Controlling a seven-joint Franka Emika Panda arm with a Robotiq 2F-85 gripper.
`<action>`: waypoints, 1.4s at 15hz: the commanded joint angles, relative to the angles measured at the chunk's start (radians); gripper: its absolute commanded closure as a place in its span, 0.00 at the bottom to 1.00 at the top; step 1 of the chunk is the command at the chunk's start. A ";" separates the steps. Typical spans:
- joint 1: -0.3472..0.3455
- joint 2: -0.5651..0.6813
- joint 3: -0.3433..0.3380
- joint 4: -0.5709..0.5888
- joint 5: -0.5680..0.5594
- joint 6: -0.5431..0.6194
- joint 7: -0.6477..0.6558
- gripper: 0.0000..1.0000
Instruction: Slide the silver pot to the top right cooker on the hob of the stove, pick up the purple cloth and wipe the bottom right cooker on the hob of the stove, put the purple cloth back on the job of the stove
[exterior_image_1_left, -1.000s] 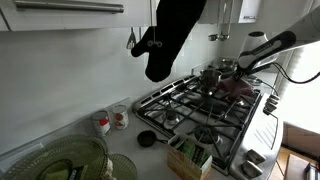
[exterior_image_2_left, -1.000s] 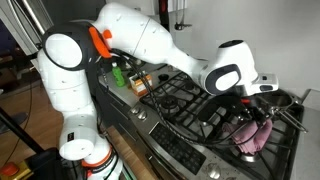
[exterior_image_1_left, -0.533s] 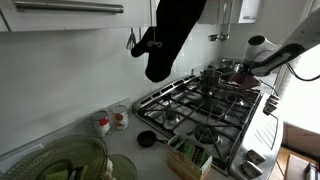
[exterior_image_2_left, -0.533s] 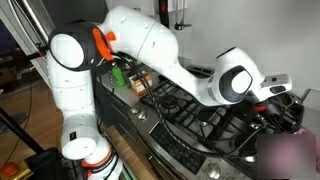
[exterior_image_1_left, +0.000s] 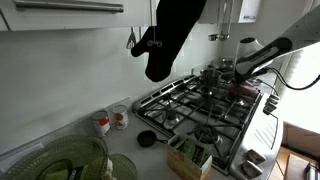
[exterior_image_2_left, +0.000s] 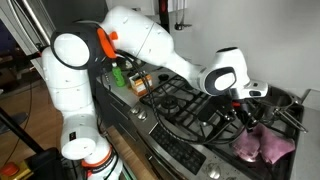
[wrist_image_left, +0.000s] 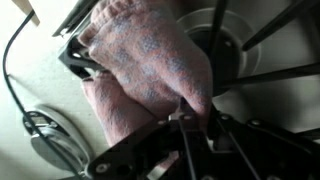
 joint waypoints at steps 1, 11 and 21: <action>-0.034 -0.062 0.072 -0.016 0.233 -0.135 -0.159 0.96; -0.067 -0.083 0.078 0.102 0.588 -0.507 -0.368 0.96; -0.052 0.013 -0.013 0.061 0.045 0.102 -0.113 0.96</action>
